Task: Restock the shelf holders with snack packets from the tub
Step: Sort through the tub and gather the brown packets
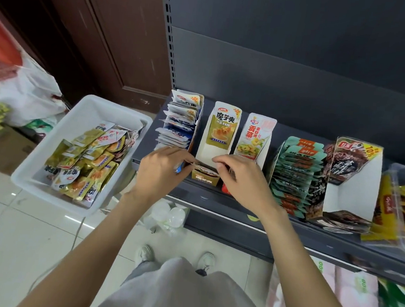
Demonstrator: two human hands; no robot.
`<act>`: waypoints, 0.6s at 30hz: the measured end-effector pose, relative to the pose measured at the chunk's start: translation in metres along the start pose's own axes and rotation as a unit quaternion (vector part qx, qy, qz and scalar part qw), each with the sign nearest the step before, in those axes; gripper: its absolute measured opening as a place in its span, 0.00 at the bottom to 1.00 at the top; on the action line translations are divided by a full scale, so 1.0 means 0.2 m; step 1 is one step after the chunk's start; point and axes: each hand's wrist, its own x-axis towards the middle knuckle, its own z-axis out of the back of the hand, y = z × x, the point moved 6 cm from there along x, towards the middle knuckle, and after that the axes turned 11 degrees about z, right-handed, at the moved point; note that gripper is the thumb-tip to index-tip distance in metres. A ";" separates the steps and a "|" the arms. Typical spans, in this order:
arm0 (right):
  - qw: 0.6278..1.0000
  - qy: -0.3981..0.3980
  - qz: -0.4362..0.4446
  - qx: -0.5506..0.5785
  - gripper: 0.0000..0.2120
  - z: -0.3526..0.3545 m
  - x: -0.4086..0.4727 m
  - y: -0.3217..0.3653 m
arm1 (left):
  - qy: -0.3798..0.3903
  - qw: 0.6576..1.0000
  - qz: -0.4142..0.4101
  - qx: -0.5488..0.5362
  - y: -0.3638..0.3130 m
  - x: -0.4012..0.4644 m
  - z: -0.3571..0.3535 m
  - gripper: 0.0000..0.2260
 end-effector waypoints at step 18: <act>0.990 0.096 0.091 0.039 0.12 -0.91 0.68 0.77 | -0.042 0.912 0.408 0.001 1.62 -0.41 0.51 0.10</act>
